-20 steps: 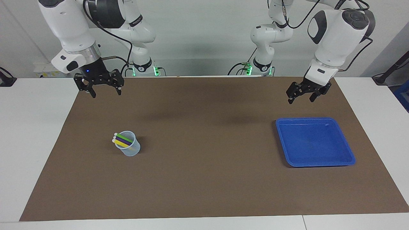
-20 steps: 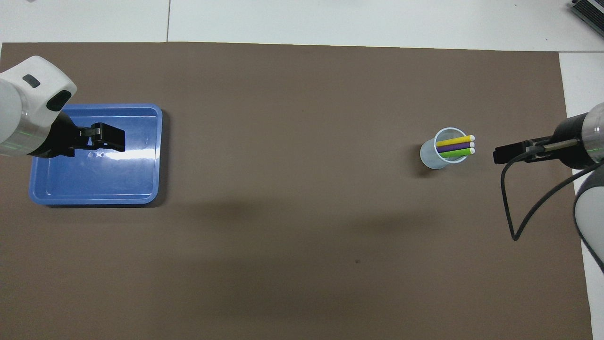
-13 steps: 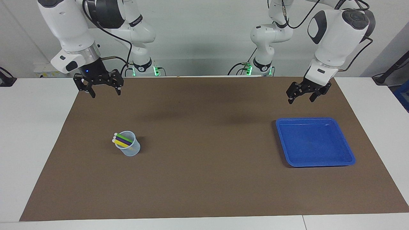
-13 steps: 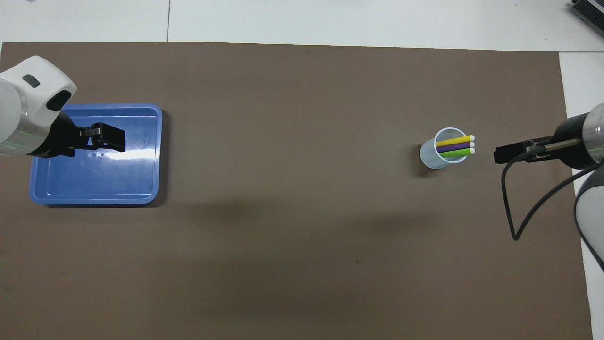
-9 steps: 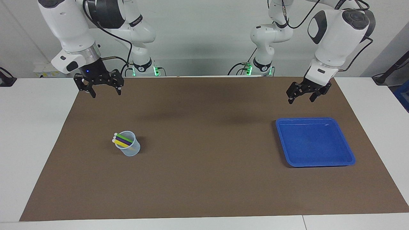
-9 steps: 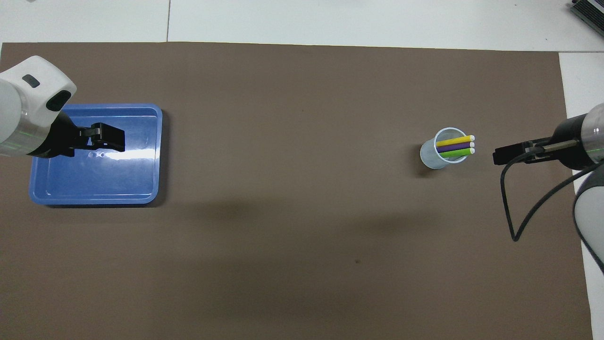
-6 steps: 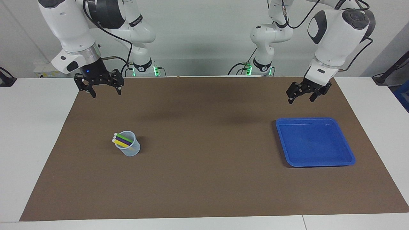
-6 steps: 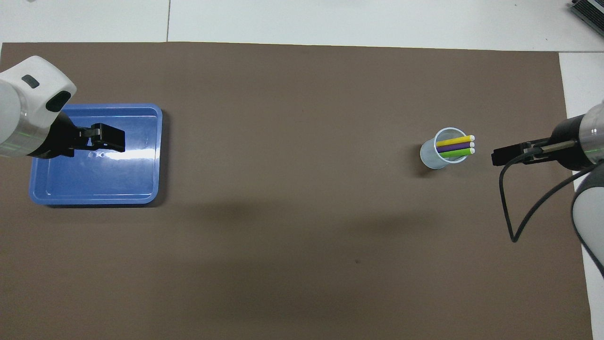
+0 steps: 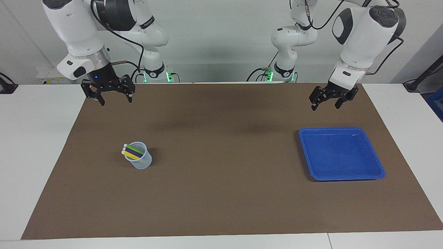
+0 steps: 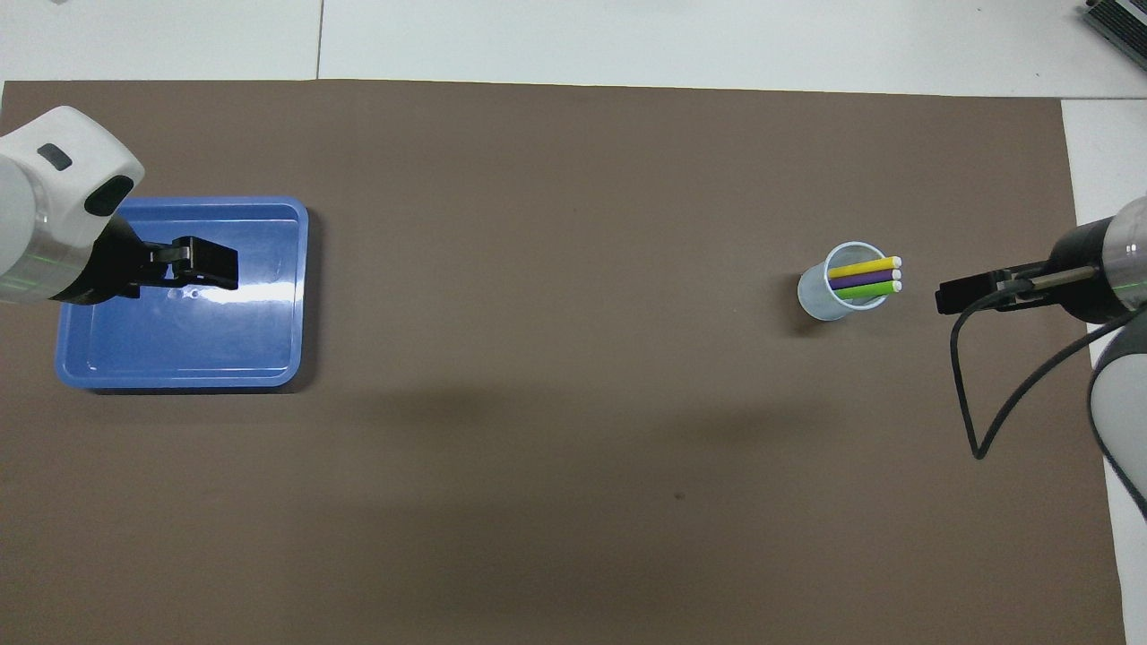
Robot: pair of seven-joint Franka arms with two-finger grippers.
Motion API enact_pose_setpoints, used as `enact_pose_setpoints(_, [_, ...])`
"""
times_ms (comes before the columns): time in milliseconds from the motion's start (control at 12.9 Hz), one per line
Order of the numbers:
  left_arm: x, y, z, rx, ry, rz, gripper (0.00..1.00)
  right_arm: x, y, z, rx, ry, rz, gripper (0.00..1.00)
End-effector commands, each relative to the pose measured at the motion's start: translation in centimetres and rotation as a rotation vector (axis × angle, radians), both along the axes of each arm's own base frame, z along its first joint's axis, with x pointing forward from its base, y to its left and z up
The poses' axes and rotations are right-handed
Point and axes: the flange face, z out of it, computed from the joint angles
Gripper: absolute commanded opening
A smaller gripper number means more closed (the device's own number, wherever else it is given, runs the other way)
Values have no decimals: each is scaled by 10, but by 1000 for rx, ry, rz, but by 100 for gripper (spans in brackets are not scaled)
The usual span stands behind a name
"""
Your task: Right arm passes pens to left for tray arrangement
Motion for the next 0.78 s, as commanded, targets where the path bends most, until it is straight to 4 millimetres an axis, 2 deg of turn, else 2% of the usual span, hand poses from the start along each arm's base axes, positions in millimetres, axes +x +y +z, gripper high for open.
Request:
enact_pose_setpoints(0, [-6,2,6,23,-7,-3,100,-9,-4,1,-9,10,-14,100])
enact_pose_setpoints(311, [-16,3,8,31,18,3,100,-11,-7,1,-9,22,-18,100])
enact_pose_setpoints(467, [-15,4,18,25,4,11,100,-11,-7,0,-9,24,-20,100])
enact_pose_setpoints(700, [-21,-2,19,-28,23,124,100,-13,-6,0,-9,39,-18,100])
